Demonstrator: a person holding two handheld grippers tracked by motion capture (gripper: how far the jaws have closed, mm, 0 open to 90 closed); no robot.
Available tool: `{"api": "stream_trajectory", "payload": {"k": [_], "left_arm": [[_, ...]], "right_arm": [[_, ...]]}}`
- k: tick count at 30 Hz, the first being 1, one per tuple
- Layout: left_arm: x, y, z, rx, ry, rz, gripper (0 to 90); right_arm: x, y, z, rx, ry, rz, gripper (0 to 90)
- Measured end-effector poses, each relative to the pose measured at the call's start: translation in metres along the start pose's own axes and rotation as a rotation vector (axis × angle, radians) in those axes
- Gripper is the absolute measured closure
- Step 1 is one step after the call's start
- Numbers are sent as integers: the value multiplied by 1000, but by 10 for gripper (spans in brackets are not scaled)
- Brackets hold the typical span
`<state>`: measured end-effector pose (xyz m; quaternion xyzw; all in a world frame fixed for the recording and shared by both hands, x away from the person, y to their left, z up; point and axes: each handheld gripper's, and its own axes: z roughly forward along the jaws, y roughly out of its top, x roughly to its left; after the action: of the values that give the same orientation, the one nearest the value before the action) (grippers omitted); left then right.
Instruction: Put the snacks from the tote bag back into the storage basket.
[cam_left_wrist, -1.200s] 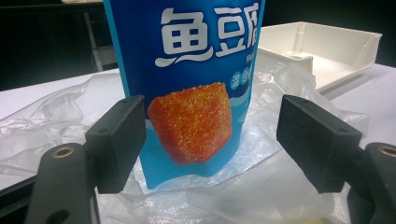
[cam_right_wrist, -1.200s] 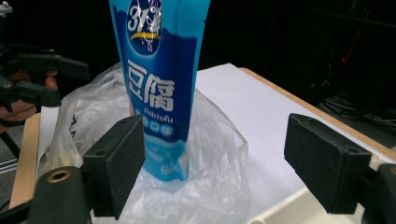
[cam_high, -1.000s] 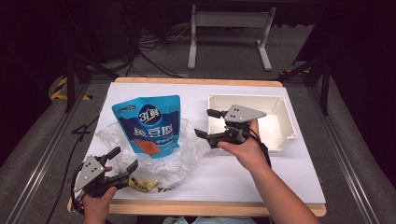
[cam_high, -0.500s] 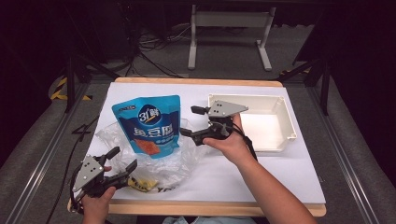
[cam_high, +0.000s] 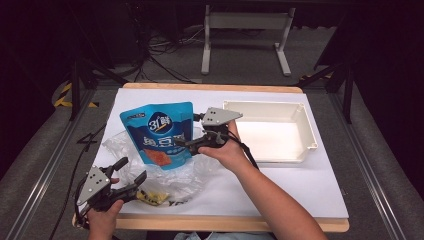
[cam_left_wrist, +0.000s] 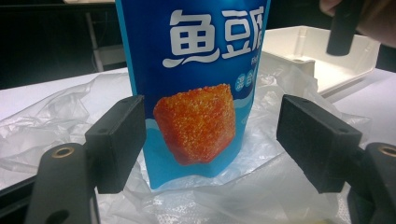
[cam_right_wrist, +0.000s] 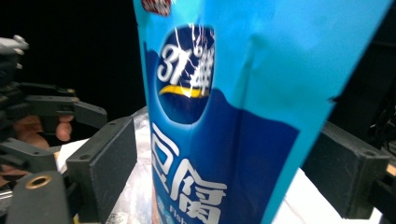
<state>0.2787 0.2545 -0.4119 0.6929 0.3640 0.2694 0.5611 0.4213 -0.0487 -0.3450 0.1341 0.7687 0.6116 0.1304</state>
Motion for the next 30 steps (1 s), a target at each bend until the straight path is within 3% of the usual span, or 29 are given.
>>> {"api": "stream_trajectory", "payload": {"k": [10,30], "left_arm": [[2,-1,1,0,-2,-7,248],[5,-2,1,0,-1,-15,247]], "right_arm": [[-2,-11,21,-19,23,4,131],[0,-25,45,19,21,6,123]]}}
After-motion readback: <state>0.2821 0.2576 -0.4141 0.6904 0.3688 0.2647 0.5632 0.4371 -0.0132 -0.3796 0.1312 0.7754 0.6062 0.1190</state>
